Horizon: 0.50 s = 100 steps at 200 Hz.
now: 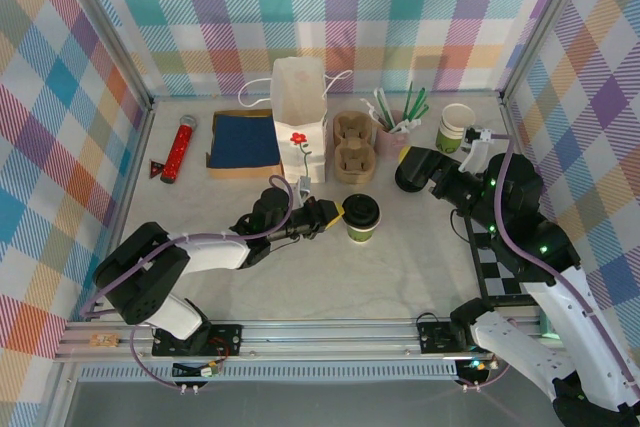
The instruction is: Pack the takeout coffee
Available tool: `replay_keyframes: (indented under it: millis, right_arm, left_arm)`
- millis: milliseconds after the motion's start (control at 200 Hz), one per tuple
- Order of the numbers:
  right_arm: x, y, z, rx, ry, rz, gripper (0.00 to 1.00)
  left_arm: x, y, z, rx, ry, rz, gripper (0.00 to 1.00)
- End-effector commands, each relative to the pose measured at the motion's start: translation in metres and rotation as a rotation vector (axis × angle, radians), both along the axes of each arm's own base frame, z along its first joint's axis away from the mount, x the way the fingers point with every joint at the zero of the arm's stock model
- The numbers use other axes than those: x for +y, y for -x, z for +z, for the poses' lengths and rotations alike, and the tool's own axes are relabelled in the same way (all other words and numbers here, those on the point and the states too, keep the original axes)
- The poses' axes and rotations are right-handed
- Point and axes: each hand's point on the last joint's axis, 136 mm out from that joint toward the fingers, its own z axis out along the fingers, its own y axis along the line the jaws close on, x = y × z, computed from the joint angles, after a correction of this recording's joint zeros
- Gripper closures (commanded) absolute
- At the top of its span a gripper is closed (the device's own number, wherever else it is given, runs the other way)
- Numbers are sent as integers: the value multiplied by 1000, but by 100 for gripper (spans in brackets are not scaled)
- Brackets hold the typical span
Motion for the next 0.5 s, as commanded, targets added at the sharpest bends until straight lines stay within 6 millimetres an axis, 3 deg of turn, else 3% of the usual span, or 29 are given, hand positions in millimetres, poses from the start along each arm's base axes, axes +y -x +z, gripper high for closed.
replay_keyframes:
  millis: [0,495]
  right_arm:
    - [-3,1,3,-28,7,-6,19]
    - [-3,2,3,-30,4,-4,20]
  left_arm:
    - [-2,2,1,-34,4,-17,87]
    - [-4,0,-8,-27,-13,-17,85]
